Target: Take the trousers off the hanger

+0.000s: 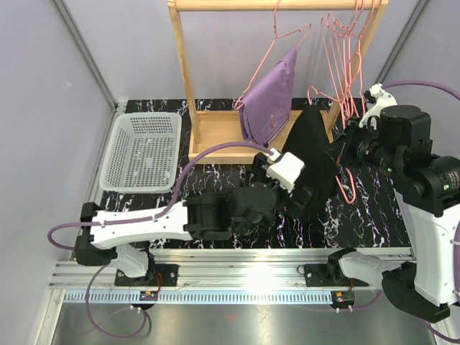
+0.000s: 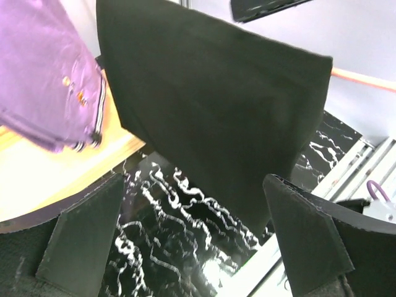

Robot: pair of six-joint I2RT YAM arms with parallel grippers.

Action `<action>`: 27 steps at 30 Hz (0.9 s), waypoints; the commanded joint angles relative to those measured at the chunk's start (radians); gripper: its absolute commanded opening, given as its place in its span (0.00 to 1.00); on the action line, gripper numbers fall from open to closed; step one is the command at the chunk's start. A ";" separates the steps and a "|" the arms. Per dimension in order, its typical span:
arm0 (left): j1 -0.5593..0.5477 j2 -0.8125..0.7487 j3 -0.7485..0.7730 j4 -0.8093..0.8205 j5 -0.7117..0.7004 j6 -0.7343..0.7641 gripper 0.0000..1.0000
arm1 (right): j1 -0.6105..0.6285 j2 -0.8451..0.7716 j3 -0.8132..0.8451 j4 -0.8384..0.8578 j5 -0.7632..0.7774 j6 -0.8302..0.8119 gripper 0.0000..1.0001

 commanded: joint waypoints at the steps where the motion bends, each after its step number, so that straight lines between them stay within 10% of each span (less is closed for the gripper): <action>1: -0.001 0.040 0.073 0.167 0.010 0.032 0.99 | -0.005 -0.015 0.070 0.091 0.082 0.034 0.00; 14: 0.037 0.261 0.228 0.221 0.097 -0.020 0.97 | -0.005 0.005 0.116 0.081 0.070 0.028 0.00; 27: 0.111 0.281 0.232 0.198 0.146 -0.026 0.69 | -0.003 -0.003 0.070 0.109 0.079 0.005 0.00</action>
